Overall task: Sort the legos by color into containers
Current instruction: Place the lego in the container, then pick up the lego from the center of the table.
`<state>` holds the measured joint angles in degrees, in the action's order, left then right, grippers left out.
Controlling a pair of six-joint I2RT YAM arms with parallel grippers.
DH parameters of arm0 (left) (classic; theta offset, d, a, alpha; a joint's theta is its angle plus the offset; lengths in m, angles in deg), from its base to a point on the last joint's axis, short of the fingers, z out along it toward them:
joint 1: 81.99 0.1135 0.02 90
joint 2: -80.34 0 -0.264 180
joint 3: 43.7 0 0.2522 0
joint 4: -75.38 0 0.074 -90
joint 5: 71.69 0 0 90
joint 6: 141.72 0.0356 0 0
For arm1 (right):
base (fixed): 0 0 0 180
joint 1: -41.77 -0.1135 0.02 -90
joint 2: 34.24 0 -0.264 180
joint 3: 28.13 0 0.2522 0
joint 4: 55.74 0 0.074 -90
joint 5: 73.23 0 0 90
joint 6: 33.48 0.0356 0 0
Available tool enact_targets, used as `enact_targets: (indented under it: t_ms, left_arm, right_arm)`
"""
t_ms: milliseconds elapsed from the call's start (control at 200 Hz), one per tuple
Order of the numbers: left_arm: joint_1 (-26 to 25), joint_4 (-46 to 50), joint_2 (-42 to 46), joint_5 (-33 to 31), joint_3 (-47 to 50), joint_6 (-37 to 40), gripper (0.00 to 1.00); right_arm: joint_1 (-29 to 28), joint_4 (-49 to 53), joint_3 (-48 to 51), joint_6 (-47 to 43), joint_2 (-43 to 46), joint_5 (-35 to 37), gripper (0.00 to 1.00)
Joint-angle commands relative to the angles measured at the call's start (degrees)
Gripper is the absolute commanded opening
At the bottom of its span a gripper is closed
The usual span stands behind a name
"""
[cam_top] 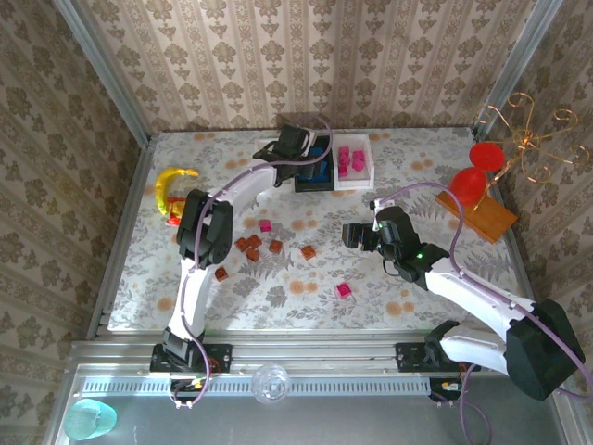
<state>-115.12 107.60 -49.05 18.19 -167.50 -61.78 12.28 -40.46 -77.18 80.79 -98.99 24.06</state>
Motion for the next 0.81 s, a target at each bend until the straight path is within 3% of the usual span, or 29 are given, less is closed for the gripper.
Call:
enact_targets:
  t_ms: [0, 215, 535, 800]
  left_arm:
    - [0.5, 4.0, 0.6, 2.4, -3.6, 1.9, 0.66]
    - [0.5, 2.5, 8.6, 4.6, 3.2, 2.0, 0.73]
    - [3.5, -10.2, 36.7, 5.9, 44.4, -4.1, 0.76]
    - [8.7, -10.5, 52.0, 9.4, 63.7, -6.9, 0.78]
  right_arm:
    - [0.3, -0.7, -0.1, 1.1, 0.7, 0.1, 0.91]
    - [0.2, -1.1, -0.4, 1.0, -0.6, -1.5, 0.91]
    - [-5.7, 0.9, -3.5, -4.0, -6.7, -4.1, 0.91]
    - [-13.8, 3.9, -11.2, -6.2, -20.6, -2.6, 0.89]
